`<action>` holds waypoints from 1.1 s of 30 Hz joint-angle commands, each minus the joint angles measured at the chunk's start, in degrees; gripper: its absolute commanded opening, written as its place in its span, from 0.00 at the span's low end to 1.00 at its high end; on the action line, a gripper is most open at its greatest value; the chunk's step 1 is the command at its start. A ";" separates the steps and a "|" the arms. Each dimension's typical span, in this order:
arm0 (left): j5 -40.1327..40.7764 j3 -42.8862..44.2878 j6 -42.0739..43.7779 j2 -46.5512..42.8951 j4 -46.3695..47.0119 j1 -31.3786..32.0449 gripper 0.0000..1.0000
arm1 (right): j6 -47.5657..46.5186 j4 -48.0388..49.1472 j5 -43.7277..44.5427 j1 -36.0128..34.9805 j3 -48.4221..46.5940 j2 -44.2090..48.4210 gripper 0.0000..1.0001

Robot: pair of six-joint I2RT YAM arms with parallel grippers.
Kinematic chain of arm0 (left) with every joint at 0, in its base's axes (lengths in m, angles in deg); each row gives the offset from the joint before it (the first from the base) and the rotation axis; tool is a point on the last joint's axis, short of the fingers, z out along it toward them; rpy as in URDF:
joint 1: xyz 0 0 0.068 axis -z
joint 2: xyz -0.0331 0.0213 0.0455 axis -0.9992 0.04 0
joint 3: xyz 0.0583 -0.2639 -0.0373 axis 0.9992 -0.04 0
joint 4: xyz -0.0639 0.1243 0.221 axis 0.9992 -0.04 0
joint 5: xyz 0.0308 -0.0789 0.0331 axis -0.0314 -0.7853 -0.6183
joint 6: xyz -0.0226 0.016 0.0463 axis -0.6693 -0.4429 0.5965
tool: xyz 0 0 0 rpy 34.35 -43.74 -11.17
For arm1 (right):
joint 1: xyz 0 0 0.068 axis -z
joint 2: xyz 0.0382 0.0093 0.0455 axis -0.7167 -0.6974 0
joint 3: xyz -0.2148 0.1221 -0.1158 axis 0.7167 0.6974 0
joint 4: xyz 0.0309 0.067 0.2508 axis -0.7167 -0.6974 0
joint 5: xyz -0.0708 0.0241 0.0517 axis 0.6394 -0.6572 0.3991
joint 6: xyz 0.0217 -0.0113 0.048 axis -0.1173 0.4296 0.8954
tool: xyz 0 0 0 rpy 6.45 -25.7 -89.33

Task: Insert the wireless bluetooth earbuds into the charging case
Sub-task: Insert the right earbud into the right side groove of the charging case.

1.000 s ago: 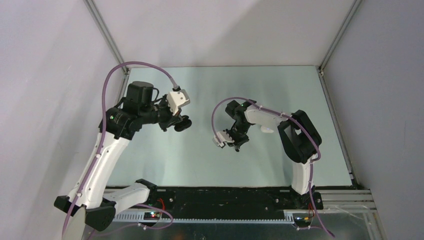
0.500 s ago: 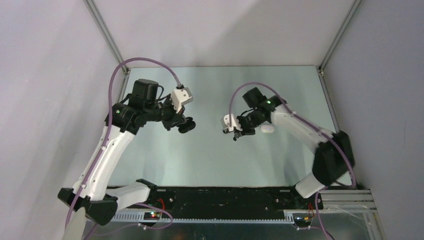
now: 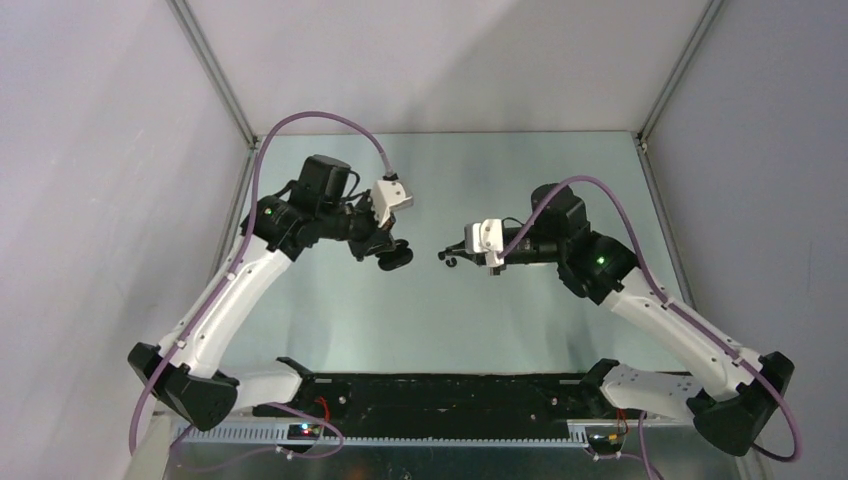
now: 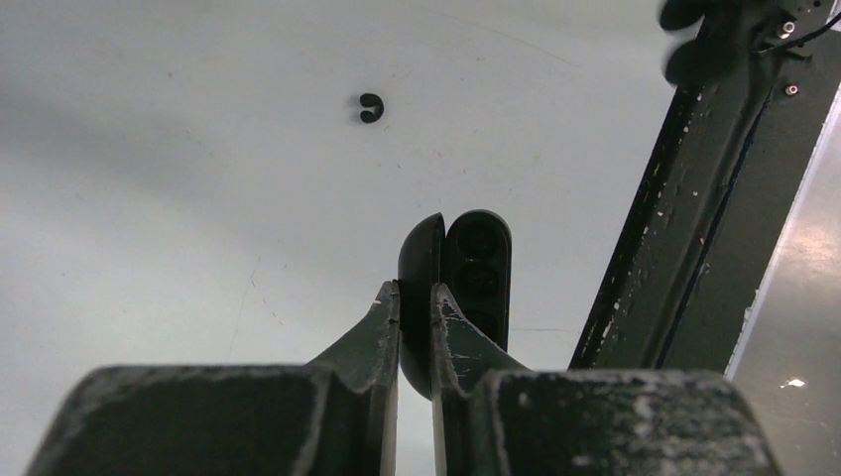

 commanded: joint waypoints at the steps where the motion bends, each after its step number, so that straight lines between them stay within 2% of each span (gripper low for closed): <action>1: -1.41 2.77 -0.13 -0.82 3.70 1.65 0.00 | 7.62 9.24 2.55 -4.08 -0.29 1.00 0.00; 11: -1.97 0.77 1.67 -4.42 4.60 3.91 0.00 | 5.33 14.02 9.04 -11.88 -0.29 -1.93 0.00; 25: 1.73 1.34 1.79 -5.39 4.53 5.73 0.00 | -3.34 15.21 11.78 -14.11 -2.04 -5.57 0.00; 33: 2.03 1.63 2.21 -5.31 4.53 5.75 0.00 | -3.79 14.94 13.44 -14.21 -2.63 -7.39 0.00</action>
